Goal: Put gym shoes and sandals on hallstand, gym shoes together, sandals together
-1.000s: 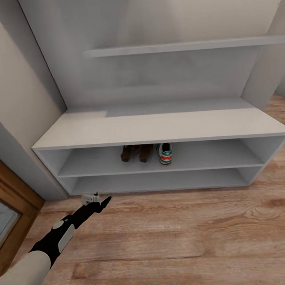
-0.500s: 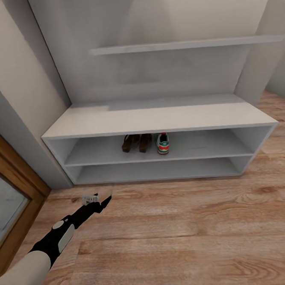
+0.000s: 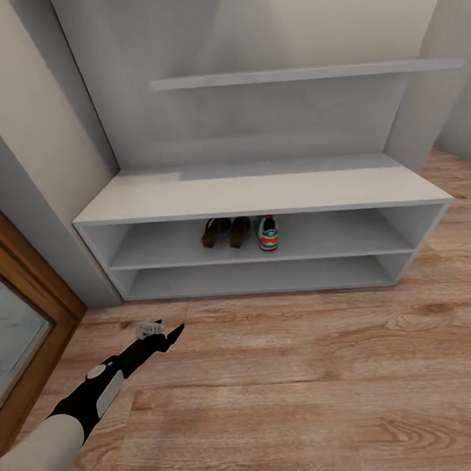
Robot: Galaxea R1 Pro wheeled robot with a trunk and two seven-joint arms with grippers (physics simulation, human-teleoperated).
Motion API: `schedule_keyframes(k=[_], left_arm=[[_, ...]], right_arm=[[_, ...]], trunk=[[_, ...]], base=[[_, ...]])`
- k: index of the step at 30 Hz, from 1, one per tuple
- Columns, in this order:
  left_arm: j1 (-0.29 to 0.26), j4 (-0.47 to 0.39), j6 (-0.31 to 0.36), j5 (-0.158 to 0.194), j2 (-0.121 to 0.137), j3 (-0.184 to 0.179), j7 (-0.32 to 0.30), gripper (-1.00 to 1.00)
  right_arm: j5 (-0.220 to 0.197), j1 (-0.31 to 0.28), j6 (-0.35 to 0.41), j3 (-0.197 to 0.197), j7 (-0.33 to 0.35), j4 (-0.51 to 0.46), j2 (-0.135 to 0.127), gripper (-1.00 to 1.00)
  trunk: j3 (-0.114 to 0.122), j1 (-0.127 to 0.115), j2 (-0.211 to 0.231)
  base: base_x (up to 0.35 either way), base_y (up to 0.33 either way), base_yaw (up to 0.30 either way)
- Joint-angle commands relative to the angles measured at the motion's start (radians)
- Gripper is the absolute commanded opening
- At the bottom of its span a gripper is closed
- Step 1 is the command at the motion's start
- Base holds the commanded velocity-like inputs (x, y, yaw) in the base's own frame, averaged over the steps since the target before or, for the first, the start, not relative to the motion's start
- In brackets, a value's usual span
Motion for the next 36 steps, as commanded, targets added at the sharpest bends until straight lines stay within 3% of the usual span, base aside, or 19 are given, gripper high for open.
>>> schedule_keyframes(k=[1, 9, 29, 31, 35, 36], left_arm=[[-0.001, 0.001, -0.006, 0.007, 0.001, -0.008, 0.001, 1.00], [-0.001, 0.001, -0.006, 0.007, 0.000, -0.009, 0.001, 1.00], [-0.001, 0.001, -0.005, 0.008, 0.004, -0.005, 0.000, 1.00], [-0.001, 0.001, -0.004, 0.007, 0.005, -0.005, -0.001, 1.00], [-0.002, 0.001, -0.004, 0.007, 0.006, -0.004, -0.002, 1.00], [-0.002, 0.001, -0.004, 0.007, 0.007, -0.004, -0.001, 1.00]], right_arm=[[-0.005, -0.001, 0.005, -0.002, 0.002, -0.001, 0.000, -1.00], [-0.005, -0.001, 0.005, -0.002, 0.002, -0.001, 0.000, -1.00], [-0.005, -0.001, 0.005, 0.006, 0.001, 0.001, 0.000, -1.00], [-0.006, -0.001, 0.005, 0.107, 0.001, 0.002, 0.000, -1.00], [-0.008, -0.001, 0.005, 0.238, 0.002, 0.005, 0.002, -1.00], [-0.009, -0.001, 0.005, 0.338, 0.006, 0.009, 0.015, -1.00]], trunk=[[-0.001, 0.000, 0.000], [-0.001, 0.000, 0.000], [-0.001, 0.000, 0.000], [-0.001, 0.000, 0.000], [-0.001, 0.000, 0.000], [-0.001, 0.000, 0.000]], base=[[-0.024, -0.009, 0.000], [-0.150, -0.194, 0.000], [-0.089, -0.068, 0.000], [-0.002, -0.001, 0.000], [0.000, 0.000, 0.000], [0.000, 0.000, 0.000]])
